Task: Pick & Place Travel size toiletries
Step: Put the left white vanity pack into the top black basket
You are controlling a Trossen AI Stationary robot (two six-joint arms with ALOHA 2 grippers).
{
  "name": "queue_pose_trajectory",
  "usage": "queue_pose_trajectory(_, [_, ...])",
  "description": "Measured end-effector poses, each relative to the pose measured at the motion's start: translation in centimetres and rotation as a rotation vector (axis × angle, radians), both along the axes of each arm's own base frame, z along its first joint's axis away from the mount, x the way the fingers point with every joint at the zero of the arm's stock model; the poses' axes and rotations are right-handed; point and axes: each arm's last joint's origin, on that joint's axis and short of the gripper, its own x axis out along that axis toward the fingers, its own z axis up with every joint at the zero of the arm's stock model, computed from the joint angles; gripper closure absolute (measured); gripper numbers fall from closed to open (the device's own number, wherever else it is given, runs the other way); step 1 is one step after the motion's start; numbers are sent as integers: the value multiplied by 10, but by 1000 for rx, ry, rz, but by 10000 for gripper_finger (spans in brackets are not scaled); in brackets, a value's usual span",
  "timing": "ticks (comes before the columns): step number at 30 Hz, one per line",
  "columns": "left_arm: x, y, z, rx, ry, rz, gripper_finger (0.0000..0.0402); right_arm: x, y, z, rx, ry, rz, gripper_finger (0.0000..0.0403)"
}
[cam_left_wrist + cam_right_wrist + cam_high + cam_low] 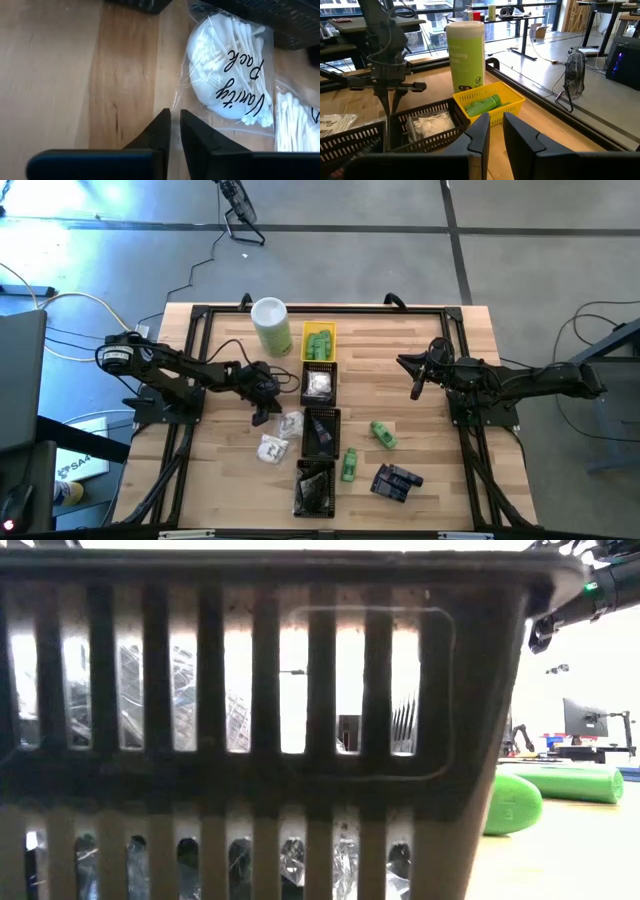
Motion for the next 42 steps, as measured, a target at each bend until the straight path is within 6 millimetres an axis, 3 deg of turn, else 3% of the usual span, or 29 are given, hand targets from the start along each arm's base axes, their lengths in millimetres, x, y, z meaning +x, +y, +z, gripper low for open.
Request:
queue_pose_trajectory(5, [0, 0, 0, -9, 1, -8, 397, 0, 0, 0, 0, 0, 0, 357])
queue_pose_trajectory(19, [3, 0, 5, 2, -29, -7, 401, 0, 0, 0, 0, 0, 0, 357])
queue_pose_trajectory(28, [15, 2, 28, 33, -19, -35, 401, 0, 0, 0, 0, 0, 0, 357])
queue_pose_trajectory(42, [7, 6, 81, 212, 175, -16, 401, 0, 0, 0, 0, 5, 0, 357])
